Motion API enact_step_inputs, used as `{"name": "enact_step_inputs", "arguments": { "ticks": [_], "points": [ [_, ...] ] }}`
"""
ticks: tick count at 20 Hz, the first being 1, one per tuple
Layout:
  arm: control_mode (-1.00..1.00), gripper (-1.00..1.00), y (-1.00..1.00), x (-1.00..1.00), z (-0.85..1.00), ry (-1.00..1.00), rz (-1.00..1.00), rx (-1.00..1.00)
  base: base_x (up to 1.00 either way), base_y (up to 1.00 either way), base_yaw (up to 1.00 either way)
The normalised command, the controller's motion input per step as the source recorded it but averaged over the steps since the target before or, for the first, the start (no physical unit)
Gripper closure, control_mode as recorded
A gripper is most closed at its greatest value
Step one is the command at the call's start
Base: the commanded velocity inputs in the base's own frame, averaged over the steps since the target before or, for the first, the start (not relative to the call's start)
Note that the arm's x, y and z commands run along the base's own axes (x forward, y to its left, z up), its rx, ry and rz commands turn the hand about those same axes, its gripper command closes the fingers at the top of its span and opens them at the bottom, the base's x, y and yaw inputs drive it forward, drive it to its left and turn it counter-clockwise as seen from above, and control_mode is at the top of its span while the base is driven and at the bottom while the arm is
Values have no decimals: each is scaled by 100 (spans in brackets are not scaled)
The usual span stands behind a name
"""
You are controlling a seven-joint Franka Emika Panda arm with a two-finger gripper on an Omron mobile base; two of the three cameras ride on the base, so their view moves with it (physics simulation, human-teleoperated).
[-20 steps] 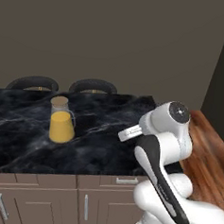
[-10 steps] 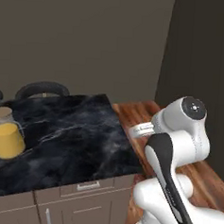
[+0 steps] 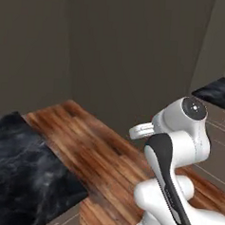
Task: Place the pitcher and cup on the dining counter for serving.
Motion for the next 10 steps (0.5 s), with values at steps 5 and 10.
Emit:
{"name": "enact_step_inputs", "arguments": {
  "ticks": [5,10],
  "points": [
    [100,-100,0,0,0,0,0,0,0,-63,-76],
    [100,-100,0,0,0,0,0,0,0,-91,-71]
  ]
}}
